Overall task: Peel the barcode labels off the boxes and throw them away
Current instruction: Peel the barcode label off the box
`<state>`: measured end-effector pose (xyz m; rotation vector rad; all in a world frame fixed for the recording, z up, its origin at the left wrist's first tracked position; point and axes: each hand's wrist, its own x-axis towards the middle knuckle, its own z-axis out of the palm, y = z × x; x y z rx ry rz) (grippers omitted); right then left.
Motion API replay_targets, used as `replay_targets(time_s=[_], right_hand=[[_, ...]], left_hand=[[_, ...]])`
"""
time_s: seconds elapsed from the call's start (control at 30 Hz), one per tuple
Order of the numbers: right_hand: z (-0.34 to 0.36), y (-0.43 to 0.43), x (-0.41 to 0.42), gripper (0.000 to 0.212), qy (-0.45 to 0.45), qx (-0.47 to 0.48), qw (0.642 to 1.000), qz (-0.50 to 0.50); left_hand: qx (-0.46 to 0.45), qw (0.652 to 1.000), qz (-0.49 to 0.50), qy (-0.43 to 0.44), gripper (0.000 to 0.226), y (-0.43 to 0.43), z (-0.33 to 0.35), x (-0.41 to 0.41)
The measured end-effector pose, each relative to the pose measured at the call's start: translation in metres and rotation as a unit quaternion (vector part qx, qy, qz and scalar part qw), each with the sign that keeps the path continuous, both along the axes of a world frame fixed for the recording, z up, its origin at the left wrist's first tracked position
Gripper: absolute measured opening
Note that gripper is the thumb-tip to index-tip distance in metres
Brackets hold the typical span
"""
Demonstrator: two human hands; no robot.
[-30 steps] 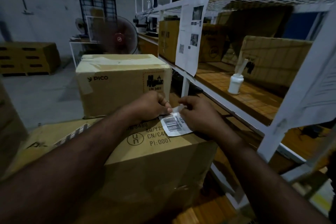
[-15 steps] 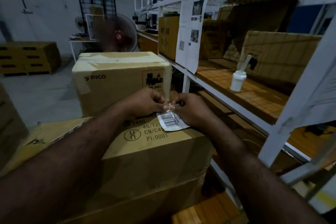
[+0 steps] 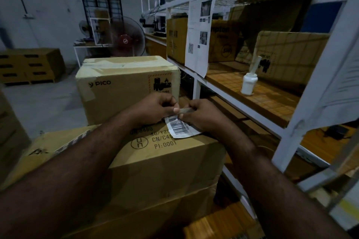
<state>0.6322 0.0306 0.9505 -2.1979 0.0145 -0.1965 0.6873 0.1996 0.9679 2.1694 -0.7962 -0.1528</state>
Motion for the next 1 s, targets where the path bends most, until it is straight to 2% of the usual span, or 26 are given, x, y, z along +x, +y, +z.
replay_targets(time_s=[0.2,0.33,0.43,0.53,0.7,0.8,0.9,1.0], right_hand=[[0.0,-0.002,-0.004,0.006,-0.025,0.041,0.999,0.015],[0.0,-0.002,-0.004,0.005,-0.016,0.071,0.997,0.014],[0.002,-0.002,-0.005,0.007,-0.016,0.131,0.991,0.005],[0.004,-0.005,-0.008,0.021,-0.014,0.196,0.98,0.009],[0.003,-0.013,-0.01,0.026,0.029,0.098,0.993,0.05],[0.003,-0.018,-0.015,0.022,0.048,0.063,0.995,0.067],[0.004,-0.016,-0.022,0.016,0.001,0.019,0.997,0.072],[0.002,-0.014,-0.029,0.026,-0.048,0.022,0.996,0.074]], left_hand=[[0.011,0.997,-0.02,0.073,0.035,0.009,0.003,0.002],[0.055,0.997,-0.014,0.061,0.024,0.008,0.004,-0.001],[0.038,0.996,-0.015,0.076,0.022,0.008,0.005,-0.001],[0.018,0.996,-0.027,0.081,0.023,0.008,0.006,-0.003],[0.007,0.996,-0.033,0.081,0.025,0.01,0.007,-0.004],[-0.003,0.996,-0.041,0.078,0.027,0.012,0.009,-0.005],[-0.002,0.997,-0.039,0.061,0.025,0.013,0.01,-0.006],[-0.014,0.997,-0.043,0.061,0.022,0.012,0.011,-0.006]])
